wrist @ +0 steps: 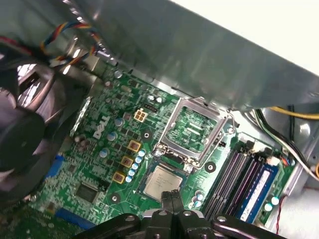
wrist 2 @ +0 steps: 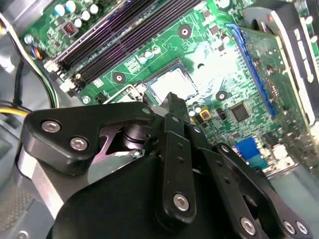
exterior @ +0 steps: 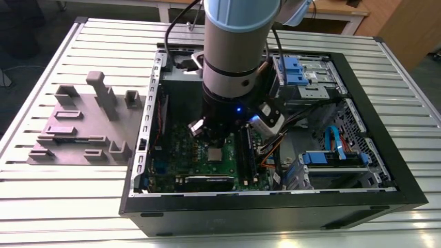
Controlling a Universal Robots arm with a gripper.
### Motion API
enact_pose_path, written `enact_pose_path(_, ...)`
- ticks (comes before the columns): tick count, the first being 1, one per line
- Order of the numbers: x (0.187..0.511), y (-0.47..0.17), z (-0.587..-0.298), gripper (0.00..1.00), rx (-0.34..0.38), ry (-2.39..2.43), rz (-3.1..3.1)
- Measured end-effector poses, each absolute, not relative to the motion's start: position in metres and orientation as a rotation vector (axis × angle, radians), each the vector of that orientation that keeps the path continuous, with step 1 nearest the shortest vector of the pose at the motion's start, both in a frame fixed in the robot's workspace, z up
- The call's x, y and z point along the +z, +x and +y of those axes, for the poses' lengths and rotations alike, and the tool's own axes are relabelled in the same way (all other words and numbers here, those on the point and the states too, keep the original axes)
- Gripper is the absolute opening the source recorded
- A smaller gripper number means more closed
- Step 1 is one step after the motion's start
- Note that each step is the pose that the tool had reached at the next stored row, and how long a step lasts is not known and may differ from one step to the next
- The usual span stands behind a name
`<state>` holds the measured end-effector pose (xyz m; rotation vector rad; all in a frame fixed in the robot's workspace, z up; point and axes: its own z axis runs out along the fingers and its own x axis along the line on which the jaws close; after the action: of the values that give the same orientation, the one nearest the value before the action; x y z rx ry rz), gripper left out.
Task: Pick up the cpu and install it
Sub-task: 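Close the cpu cover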
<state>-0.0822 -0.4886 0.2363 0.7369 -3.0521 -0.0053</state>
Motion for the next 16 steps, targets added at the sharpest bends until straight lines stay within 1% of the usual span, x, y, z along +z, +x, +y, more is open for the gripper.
enact_pose_path(16,0.2362,-0.0821,-0.4886,0.1,-0.005,1.069,-2.952)
